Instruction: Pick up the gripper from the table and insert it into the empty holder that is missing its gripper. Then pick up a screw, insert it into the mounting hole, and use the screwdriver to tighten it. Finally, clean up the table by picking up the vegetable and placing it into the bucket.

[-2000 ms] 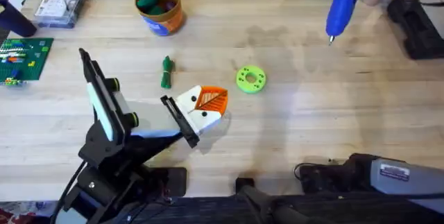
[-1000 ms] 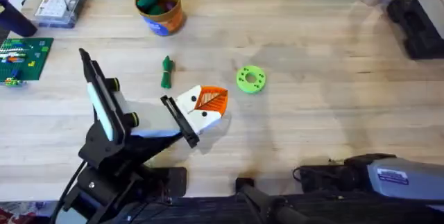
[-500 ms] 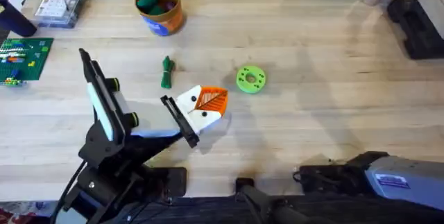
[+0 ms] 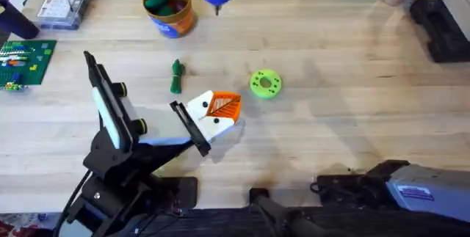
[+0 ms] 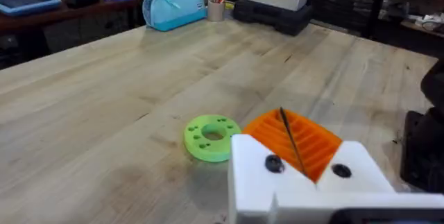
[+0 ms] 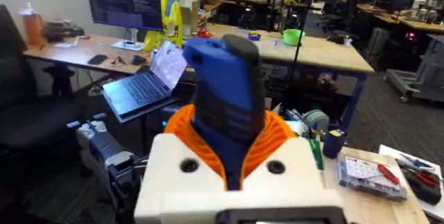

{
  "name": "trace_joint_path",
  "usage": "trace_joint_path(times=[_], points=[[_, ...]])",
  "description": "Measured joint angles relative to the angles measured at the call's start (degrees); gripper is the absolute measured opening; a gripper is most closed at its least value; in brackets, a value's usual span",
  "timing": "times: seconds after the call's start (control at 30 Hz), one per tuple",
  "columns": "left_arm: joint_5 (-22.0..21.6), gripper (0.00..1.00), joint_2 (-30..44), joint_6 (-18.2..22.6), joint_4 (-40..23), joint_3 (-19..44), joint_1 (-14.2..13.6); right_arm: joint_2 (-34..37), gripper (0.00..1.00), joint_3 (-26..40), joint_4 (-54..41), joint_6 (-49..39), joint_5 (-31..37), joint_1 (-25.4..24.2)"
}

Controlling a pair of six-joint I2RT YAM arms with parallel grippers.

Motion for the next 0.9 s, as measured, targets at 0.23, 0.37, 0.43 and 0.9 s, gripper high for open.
trace_joint_path(times=[0.23, 0.37, 0.43, 0.9], points=[[0.00, 0.017, 0.00, 0.01, -0.13, 0.00, 0.00, 0.00, 0.058, -6.27, 9.73, 0.45, -0.12, 1.56], [0.00, 0.017, 0.00, -0.01, -0.11, 0.00, 0.00, 0.00, 0.060, -10.92, 19.61, 3.87, 0.42, 2.21], [0.00, 0.017, 0.00, -0.01, -0.13, 0.00, 0.00, 0.00, 0.059, -14.17, 25.33, 6.42, 1.31, 2.28], [0.00, 0.017, 0.00, 0.01, -0.13, 0.00, 0.00, 0.00, 0.058, -25.79, 43.12, 22.94, 5.32, 4.18]])
